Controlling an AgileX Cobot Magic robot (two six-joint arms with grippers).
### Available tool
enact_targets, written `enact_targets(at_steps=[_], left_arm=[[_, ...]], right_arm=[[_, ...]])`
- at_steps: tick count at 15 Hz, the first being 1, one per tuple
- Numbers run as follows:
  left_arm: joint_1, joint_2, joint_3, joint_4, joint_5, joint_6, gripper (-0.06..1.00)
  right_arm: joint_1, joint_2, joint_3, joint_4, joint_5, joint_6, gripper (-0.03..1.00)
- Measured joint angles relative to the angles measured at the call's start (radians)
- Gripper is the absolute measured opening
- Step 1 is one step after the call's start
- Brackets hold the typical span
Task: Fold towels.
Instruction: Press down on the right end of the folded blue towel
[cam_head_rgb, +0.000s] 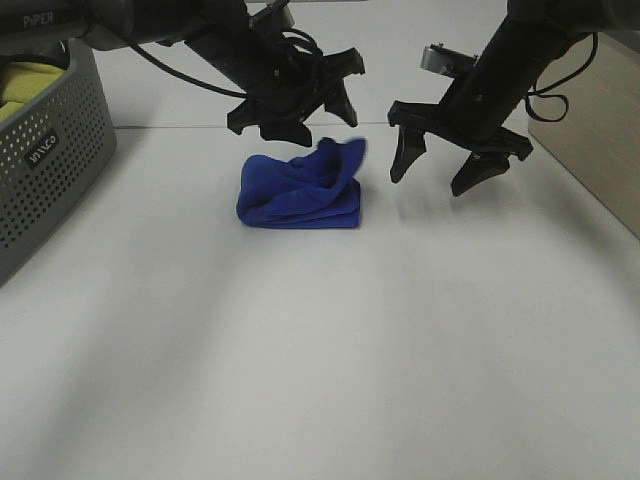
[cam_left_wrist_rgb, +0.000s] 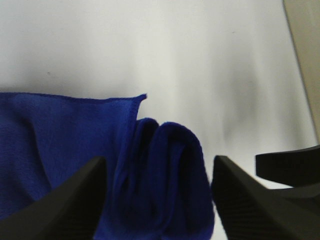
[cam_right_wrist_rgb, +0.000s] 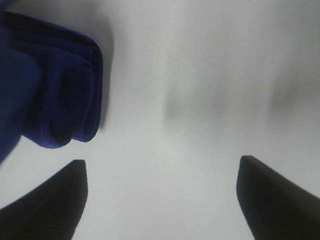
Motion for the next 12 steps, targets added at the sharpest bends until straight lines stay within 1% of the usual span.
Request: enact_targets(at_steps=[1, 2, 3, 4, 5, 6, 7, 9, 10, 11, 12], left_arm=[[0.0, -0.007, -0.001, -0.033, 0.0, 0.017, 0.68], [0.0, -0.02, -0.001, -0.043, 0.0, 0.054, 0.7], [0.011, -0.066, -0.003, -0.003, -0.013, 0.137, 0.71], [0.011, -0.066, -0.003, -0.003, -0.013, 0.137, 0.71], [0.029, -0.094, -0.004, 0.038, -0.028, 0.158, 0.71], [0.086, -0.145, -0.006, 0.093, -0.045, 0.169, 0.71], [0.097, -0.15, -0.006, 0.099, -0.045, 0.17, 0.71], [0.148, -0.161, -0.006, 0.113, -0.04, 0.17, 0.71], [0.166, -0.162, -0.006, 0.114, -0.032, 0.17, 0.71], [0.175, -0.163, -0.006, 0.115, -0.022, 0.17, 0.71], [0.181, -0.163, -0.006, 0.117, -0.021, 0.17, 0.71]], right_arm=[[0.0, 0.0, 0.0, 0.0, 0.013, 0.0, 0.77], [0.0, -0.002, 0.0, 0.0, 0.016, 0.0, 0.77], [0.0, -0.031, 0.0, 0.003, 0.017, -0.016, 0.77], [0.0, -0.031, 0.0, 0.003, 0.017, -0.016, 0.77], [0.0, -0.048, 0.0, 0.036, 0.015, -0.044, 0.77], [0.0, -0.06, 0.0, 0.225, 0.009, -0.163, 0.77], [0.0, -0.058, 0.0, 0.297, 0.009, -0.207, 0.77], [0.001, -0.024, 0.0, 0.609, 0.009, -0.381, 0.77], [0.001, 0.002, 0.0, 0.743, 0.009, -0.454, 0.77], [0.001, 0.037, 0.0, 0.866, 0.009, -0.528, 0.77], [0.001, 0.072, 0.0, 0.947, 0.009, -0.578, 0.77]])
